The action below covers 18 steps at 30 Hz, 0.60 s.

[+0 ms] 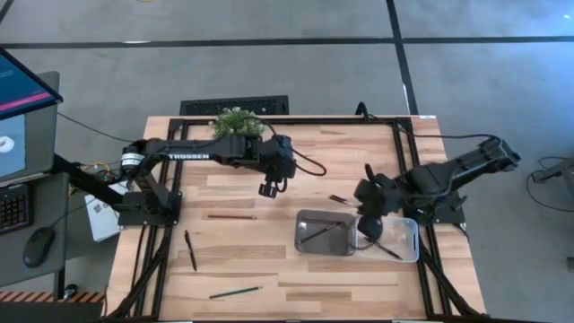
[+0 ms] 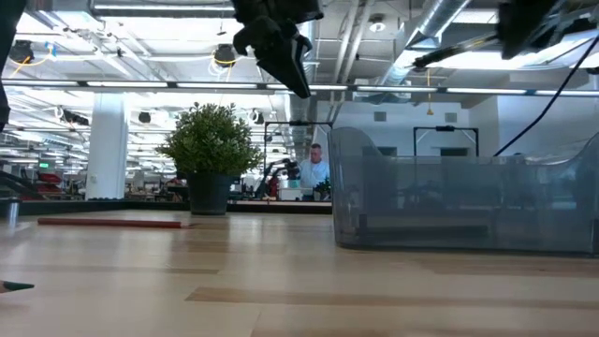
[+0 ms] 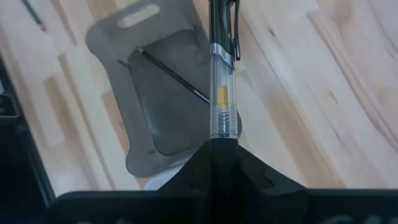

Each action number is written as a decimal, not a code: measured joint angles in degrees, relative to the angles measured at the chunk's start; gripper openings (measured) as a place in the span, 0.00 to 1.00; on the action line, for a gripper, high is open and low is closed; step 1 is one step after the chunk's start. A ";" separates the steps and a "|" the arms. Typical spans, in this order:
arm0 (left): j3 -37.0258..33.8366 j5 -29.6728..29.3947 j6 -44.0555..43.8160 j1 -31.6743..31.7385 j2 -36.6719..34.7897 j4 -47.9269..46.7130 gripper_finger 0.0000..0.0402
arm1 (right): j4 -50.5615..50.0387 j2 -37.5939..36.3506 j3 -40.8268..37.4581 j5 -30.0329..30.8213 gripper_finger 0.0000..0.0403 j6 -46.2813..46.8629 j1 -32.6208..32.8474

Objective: Sort pens & pencils
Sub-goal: Put the top black pen into the transparent bin

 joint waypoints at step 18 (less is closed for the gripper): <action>-0.50 4.27 -3.09 0.32 0.11 -2.01 0.18 | -5.25 -0.41 -13.91 10.60 0.14 50.35 32.76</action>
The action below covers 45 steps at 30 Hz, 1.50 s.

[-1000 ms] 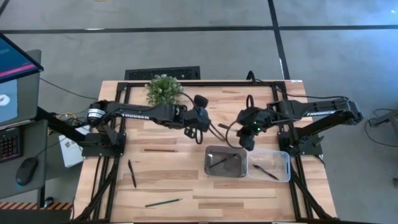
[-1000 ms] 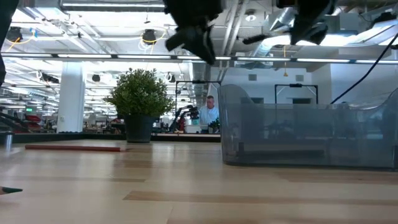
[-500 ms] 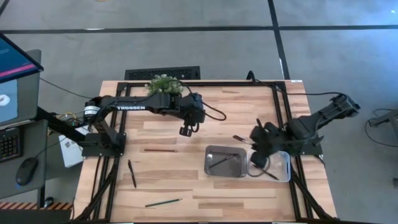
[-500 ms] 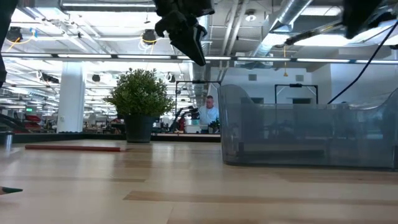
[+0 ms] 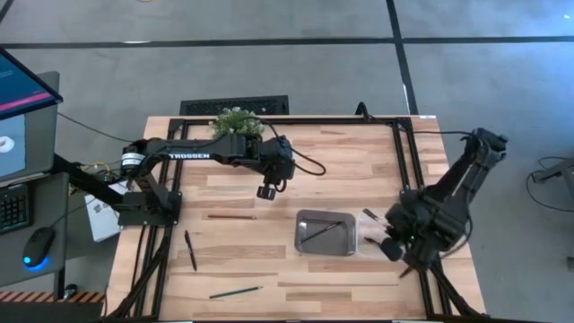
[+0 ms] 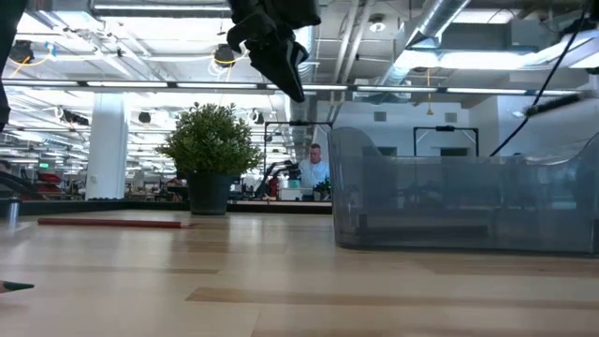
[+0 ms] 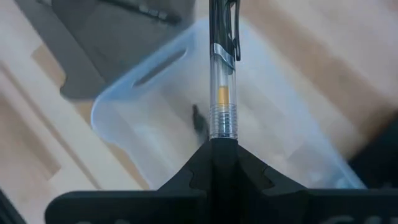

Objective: Sort pens & pencils
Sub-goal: Put the top black pen into the transparent bin

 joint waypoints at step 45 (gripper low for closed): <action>-0.02 -0.07 -3.93 -0.01 0.01 1.21 0.18 | 13.68 0.02 -12.80 -1.77 0.20 11.42 10.89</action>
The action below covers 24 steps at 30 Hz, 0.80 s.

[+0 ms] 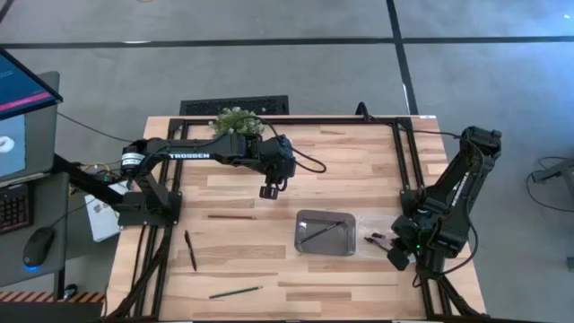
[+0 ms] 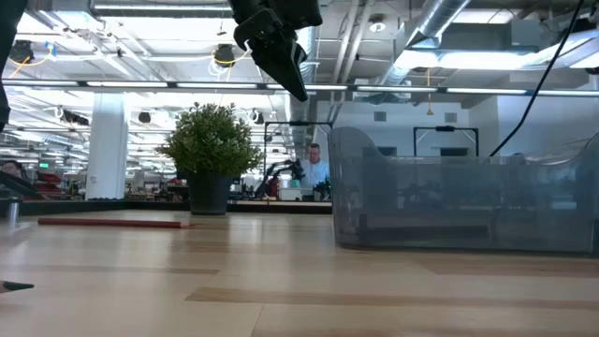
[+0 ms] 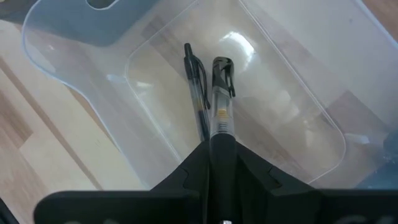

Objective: Sort pens & pencils
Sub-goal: Put the top black pen into the transparent bin, then put the black pen into the transparent bin

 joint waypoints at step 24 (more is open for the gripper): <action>-0.02 -0.94 1.00 -0.01 -0.38 -3.42 0.18 | -0.92 -0.49 0.22 -10.14 0.43 -1.23 -6.11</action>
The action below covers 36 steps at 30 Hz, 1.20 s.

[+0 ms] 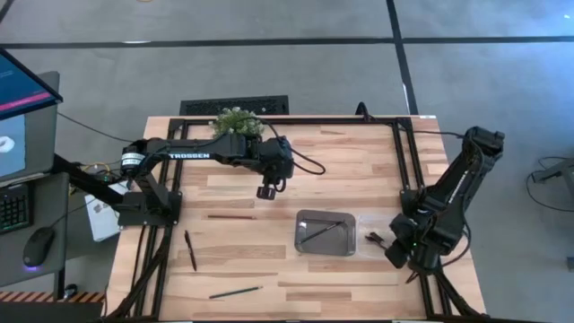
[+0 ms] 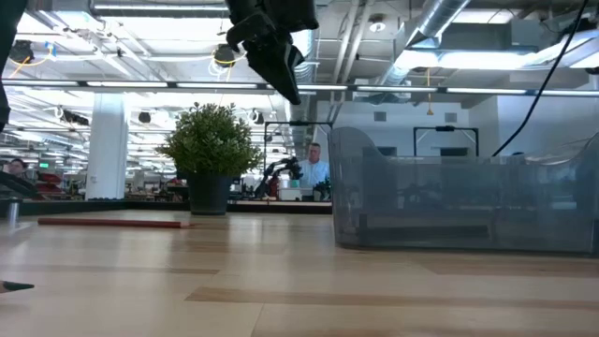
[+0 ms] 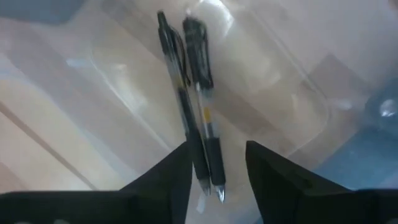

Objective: Sort pens & pencils
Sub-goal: Put the black pen into the transparent bin

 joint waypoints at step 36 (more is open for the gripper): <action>-41.11 3.57 -40.46 -8.13 -43.87 1.69 0.18 | -8.52 -5.78 27.85 30.26 0.47 -60.11 -32.75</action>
